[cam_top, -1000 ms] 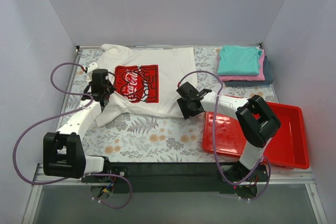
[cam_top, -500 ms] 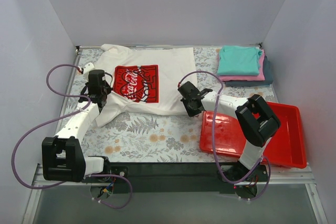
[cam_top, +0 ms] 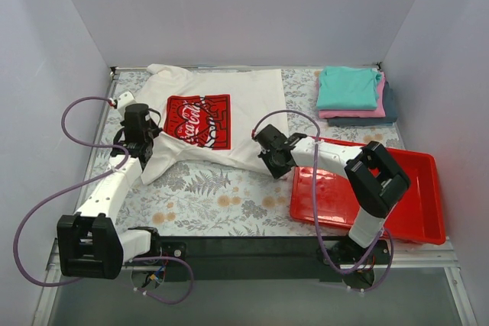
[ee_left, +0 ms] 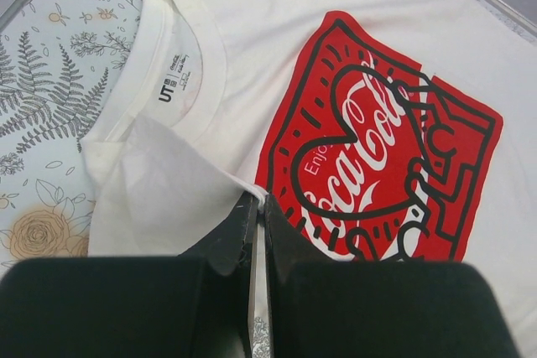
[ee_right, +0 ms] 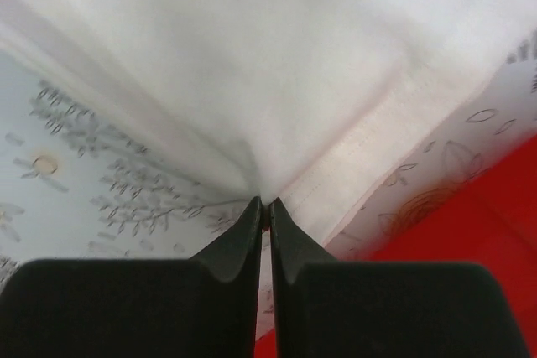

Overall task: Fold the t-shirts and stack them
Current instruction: Fold the tshirt

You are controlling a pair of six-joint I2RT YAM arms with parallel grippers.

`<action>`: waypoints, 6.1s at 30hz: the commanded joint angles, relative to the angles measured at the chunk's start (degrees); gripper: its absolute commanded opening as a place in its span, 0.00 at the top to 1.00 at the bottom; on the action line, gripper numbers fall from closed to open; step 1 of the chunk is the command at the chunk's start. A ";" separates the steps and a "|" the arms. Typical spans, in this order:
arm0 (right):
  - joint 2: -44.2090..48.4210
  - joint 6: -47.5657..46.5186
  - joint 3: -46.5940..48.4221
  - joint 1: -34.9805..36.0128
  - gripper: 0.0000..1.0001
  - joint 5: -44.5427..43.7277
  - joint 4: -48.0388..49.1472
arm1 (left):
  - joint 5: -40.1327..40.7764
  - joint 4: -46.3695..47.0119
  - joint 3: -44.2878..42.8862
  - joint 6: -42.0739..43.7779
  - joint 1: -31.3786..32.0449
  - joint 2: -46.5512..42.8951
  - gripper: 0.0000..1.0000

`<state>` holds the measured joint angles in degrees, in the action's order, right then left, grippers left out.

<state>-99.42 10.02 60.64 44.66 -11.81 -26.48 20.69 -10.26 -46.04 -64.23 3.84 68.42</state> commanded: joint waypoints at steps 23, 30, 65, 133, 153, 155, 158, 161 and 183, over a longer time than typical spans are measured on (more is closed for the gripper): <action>10.04 -1.67 6.06 7.81 0.99 -2.34 -14.83 | -4.07 1.99 -7.39 13.06 2.32 4.17 1.00; 1.00 -9.22 15.20 -1.14 0.99 2.66 -14.57 | -7.51 8.32 -13.45 20.80 2.32 13.74 1.00; -27.23 -22.15 52.21 -19.17 0.64 17.97 -24.76 | 4.00 8.59 -43.44 29.16 7.41 47.16 0.15; -18.79 -19.69 31.20 -15.31 0.47 19.38 -7.18 | 0.06 7.36 -3.26 7.89 -20.97 20.34 1.00; -14.67 -17.06 32.52 -15.31 0.99 2.59 -14.12 | -1.79 7.80 -7.39 10.35 -23.52 25.97 1.00; -14.67 -16.70 32.52 -15.22 0.99 1.18 -15.00 | -1.70 7.63 -7.40 10.26 -23.61 26.06 1.00; -14.05 -16.44 32.08 -15.22 0.83 -0.31 -15.88 | -2.05 7.19 -7.40 10.09 -23.52 25.71 1.00; -13.61 -16.26 31.64 -15.31 0.62 -0.84 -17.20 | -2.58 6.40 -7.83 9.65 -23.52 25.45 0.99; -12.03 -13.54 27.09 -12.32 0.48 25.87 7.20 | -16.19 15.44 -5.55 5.43 -4.63 16.73 0.46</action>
<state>-111.04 -5.28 89.49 30.74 7.73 -28.60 10.44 3.49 -50.54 -57.47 -2.87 83.15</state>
